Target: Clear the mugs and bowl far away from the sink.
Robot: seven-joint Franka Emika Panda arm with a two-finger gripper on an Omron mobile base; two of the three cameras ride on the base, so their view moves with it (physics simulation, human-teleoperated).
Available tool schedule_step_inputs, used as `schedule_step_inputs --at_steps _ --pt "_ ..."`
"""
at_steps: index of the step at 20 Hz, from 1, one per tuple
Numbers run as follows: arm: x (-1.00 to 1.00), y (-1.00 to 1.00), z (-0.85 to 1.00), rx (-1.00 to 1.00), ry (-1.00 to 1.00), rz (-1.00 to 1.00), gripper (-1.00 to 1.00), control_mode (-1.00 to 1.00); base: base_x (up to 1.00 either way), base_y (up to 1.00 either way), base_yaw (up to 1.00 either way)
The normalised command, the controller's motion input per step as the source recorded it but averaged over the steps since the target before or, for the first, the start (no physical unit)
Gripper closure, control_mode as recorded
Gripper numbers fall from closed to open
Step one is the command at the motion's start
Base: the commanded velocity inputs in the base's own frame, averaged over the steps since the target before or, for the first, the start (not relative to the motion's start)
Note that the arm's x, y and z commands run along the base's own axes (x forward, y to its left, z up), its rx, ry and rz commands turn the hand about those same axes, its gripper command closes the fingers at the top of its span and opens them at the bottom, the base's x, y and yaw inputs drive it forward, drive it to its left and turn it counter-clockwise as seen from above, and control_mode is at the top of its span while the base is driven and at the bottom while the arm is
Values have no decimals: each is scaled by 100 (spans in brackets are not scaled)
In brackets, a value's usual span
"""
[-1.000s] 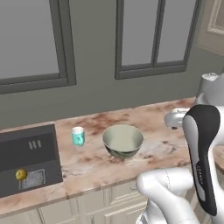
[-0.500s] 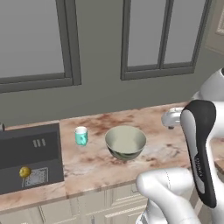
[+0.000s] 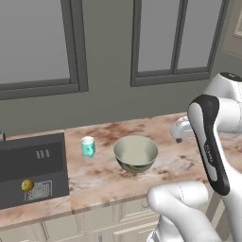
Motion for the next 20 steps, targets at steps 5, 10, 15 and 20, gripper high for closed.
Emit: schedule_step_inputs --at_steps 5,10,15,20 --pt "39 14 -45 -1 -2 -17 -100 -100 0 0 0" --pt "25 9 -37 8 0 -9 -100 -100 0 0 0" --pt "24 2 -23 8 7 -7 -100 -100 0 0 0" --pt "23 0 -29 3 8 -4 -100 -100 0 0 0"
